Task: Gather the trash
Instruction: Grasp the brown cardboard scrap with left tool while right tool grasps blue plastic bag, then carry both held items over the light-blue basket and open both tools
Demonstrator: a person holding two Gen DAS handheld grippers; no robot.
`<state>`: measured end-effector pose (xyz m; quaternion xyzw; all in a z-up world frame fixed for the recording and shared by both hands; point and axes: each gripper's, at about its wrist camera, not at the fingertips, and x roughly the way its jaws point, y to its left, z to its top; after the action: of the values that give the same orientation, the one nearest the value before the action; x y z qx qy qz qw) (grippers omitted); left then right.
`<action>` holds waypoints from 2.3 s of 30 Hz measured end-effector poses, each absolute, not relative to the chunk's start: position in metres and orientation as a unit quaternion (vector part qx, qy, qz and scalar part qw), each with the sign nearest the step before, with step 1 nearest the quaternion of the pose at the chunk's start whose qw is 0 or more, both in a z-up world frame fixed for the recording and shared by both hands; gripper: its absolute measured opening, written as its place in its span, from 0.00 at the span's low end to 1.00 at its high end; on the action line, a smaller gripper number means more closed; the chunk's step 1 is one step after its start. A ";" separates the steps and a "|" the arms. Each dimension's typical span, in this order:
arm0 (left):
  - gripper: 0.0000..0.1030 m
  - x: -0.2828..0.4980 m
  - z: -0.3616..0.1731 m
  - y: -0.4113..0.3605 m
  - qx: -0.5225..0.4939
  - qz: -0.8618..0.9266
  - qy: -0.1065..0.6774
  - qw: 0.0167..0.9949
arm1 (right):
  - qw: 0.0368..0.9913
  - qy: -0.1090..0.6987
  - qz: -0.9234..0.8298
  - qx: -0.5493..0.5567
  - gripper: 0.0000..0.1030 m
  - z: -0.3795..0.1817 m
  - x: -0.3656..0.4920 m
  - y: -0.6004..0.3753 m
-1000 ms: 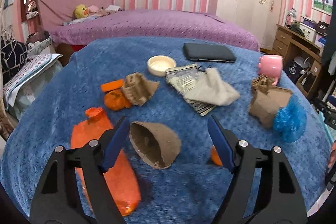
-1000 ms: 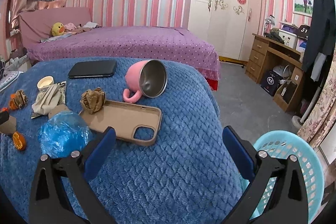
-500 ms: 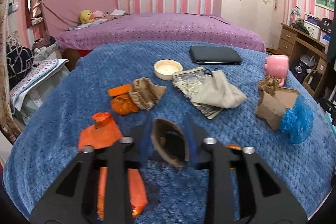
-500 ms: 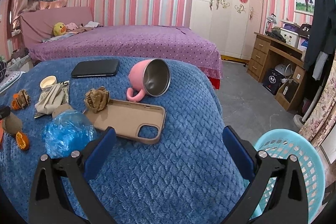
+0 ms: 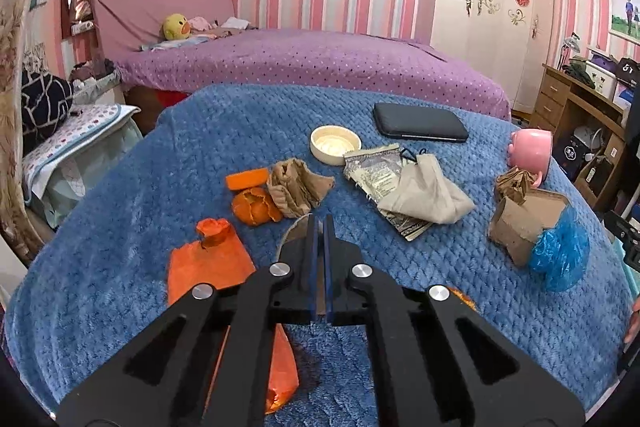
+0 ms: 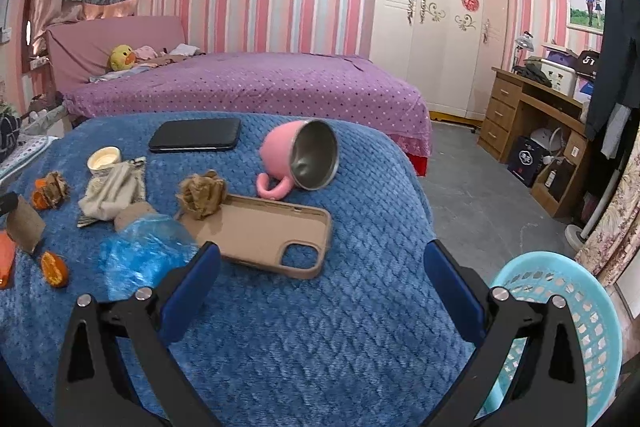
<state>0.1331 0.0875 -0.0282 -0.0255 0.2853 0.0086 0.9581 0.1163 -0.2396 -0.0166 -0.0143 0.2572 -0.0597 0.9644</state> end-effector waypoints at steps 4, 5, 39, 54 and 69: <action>0.00 0.129 -0.024 0.085 -0.012 0.019 0.274 0.961 | 0.969 0.244 -0.033 -0.007 0.96 -0.012 0.110 -0.229; 0.00 0.128 -0.024 0.084 -0.009 0.021 0.273 0.962 | 0.969 0.245 -0.023 -0.005 0.96 -0.012 0.110 -0.225; 0.00 0.103 0.012 -0.021 -0.014 -0.057 0.243 0.968 | 0.965 0.264 0.009 0.013 0.34 -0.005 0.088 -0.299; 0.00 0.081 0.008 -0.230 0.002 -0.221 0.262 0.939 | 0.946 0.287 -0.138 0.053 0.34 -0.031 0.023 -0.487; 0.00 0.061 -0.017 -0.362 0.035 -0.334 0.299 0.893 | 0.937 0.273 -0.181 0.119 0.34 -0.046 -0.004 -0.549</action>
<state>0.0608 -0.3615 -0.0173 0.0350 0.2985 -0.3337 0.8935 -0.0044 -0.5488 -0.0460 0.1194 0.2729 -0.1805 0.9374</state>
